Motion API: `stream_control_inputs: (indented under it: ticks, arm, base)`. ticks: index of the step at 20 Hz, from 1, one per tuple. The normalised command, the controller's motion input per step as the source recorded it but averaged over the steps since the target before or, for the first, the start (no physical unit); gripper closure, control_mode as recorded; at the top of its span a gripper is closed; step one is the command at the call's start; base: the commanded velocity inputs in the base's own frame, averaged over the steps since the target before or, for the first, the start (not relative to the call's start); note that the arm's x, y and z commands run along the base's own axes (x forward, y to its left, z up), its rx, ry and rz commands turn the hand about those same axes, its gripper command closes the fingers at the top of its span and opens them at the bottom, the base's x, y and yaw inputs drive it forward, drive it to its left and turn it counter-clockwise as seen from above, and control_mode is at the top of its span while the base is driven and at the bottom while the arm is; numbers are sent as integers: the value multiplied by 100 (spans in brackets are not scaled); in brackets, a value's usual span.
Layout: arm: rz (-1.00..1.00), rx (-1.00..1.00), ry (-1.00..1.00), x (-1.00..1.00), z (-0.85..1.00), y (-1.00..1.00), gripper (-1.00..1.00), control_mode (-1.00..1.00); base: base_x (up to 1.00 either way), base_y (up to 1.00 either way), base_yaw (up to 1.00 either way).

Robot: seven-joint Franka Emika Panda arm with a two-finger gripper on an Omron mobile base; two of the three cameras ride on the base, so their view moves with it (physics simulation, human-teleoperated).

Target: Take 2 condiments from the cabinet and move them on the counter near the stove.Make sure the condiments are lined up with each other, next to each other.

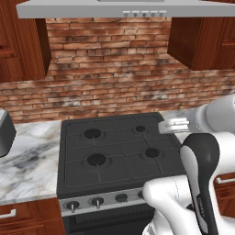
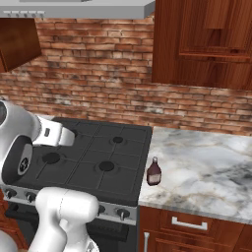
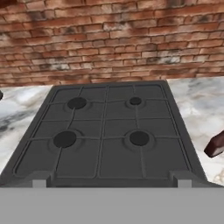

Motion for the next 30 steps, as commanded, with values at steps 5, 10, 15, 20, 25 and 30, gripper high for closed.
stream_control_inputs:
  ticks: [5,10,15,20,25,30]
  arm:
    - [2,0,-5,-17,0,0,-100,-100]
    - [0,0,-5,-24,0,0,-100,-100]
    - [0,0,-1,-6,0,0,-100,100]
    - [0,0,0,0,0,0,-100,100]
    - [0,0,0,0,0,0,-100,100]
    - [0,0,0,0,0,0,-100,100]
  base:
    - [0,0,0]
    - [0,0,0]
    - [-34,0,0]
    - [-52,0,1]
    - [-57,-13,0]
    - [-12,-60,0]
